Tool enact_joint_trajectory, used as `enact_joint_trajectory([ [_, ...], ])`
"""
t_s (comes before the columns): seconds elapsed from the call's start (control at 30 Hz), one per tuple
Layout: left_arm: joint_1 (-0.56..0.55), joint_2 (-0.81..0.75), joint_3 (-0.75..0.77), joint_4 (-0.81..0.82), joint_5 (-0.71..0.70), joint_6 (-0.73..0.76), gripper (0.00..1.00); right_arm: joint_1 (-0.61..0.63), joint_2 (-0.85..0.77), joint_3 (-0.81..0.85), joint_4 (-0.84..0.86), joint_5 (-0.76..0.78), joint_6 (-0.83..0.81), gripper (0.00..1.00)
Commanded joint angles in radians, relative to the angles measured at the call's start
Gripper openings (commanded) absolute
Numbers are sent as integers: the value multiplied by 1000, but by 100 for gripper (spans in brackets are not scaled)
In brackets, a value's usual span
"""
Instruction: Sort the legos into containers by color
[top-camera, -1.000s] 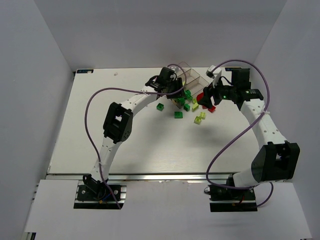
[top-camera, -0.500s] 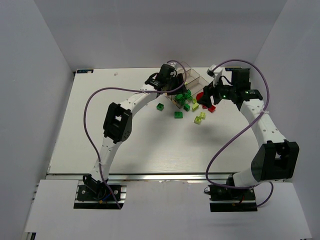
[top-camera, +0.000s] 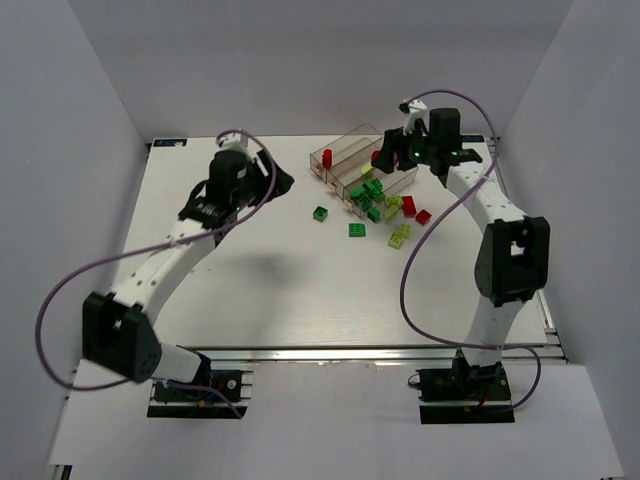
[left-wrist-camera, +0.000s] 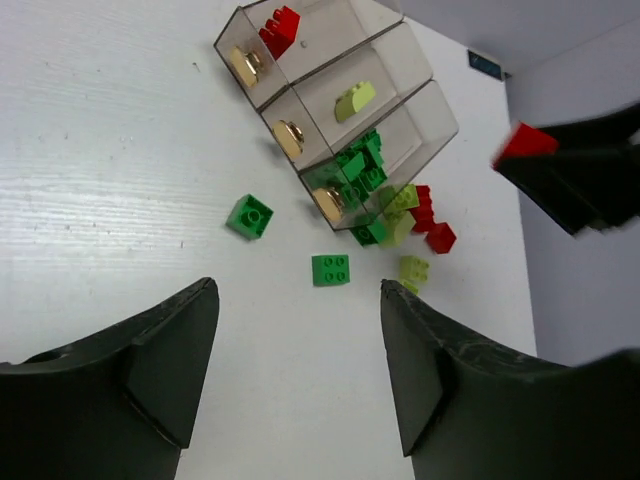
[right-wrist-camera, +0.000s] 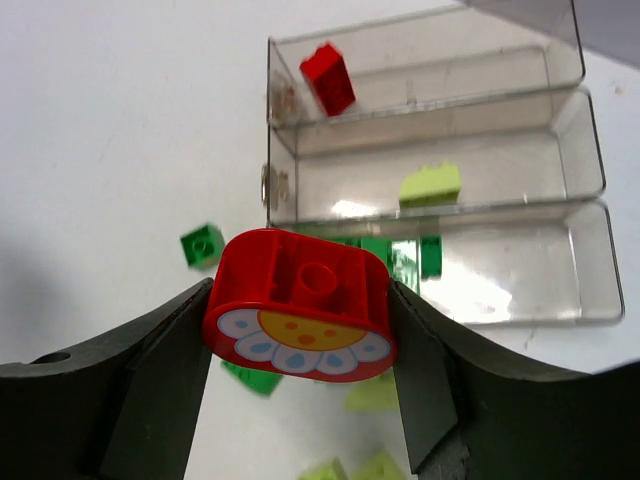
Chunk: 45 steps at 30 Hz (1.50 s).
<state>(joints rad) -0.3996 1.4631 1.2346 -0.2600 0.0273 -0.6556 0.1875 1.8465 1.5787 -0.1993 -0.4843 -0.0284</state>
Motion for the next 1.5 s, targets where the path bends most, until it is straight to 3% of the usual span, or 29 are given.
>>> enact_joint_trajectory([
  [0.0, -21, -141, -167, 19, -49, -38, 76, 52, 66, 108, 130, 101, 47, 0],
  [0.17, -19, -305, -372, 31, -61, -130, 80, 64, 279, 325, 188, 148, 50, 0],
  [0.4, -19, -448, -458, -8, -121, -187, 81, 105, 488, 535, 319, 148, -42, 0],
  [0.67, -19, -483, -491, -16, -151, -216, 81, 141, 585, 575, 457, 164, -80, 1],
  [0.77, -19, -483, -491, -25, -161, -210, 81, 148, 609, 577, 480, 170, -85, 9],
  [1.13, -19, -497, -501, -15, -161, -217, 81, 148, 698, 632, 512, 230, -68, 18],
  [1.3, -19, -506, -511, -10, -159, -225, 81, 150, 717, 626, 521, 230, -67, 34],
  [1.47, -19, -507, -511, 2, -159, -226, 82, 150, 729, 621, 528, 236, -80, 61],
])
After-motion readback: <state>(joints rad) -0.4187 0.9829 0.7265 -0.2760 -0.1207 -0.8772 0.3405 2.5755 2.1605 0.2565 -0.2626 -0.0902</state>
